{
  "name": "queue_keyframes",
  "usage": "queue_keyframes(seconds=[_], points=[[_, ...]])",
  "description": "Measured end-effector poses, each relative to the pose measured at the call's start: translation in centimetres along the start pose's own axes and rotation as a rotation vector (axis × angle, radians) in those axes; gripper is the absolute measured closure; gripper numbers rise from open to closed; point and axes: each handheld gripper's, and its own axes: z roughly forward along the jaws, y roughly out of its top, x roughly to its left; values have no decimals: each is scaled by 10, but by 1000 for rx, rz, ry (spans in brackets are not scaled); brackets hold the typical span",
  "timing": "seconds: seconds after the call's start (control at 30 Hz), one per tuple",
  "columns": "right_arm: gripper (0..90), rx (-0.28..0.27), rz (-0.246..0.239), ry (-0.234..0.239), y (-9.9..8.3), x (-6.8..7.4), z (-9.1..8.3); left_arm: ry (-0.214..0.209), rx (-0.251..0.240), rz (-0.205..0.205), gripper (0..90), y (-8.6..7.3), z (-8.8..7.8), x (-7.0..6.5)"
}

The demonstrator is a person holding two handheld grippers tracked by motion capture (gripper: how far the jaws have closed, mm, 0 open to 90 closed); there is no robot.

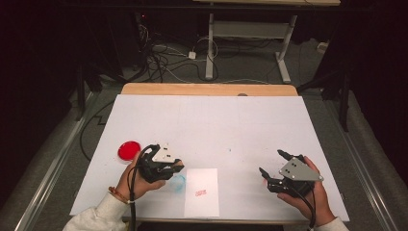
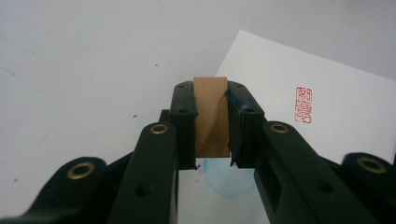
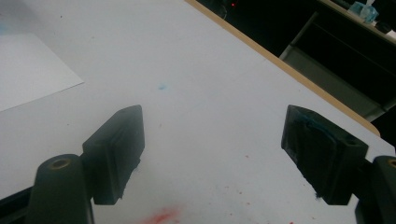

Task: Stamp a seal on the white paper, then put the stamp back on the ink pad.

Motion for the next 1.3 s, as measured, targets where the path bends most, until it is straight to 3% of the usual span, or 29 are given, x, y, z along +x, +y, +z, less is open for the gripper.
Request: queue_keyframes(seconds=[0.8,1.3], points=[[213,-6,-1,11,1,1,1,89,16,-81,733,-20,-19,25],[210,-4,-10,-2,-2,2,-3,197,23,-240,733,-55,-45,68]])
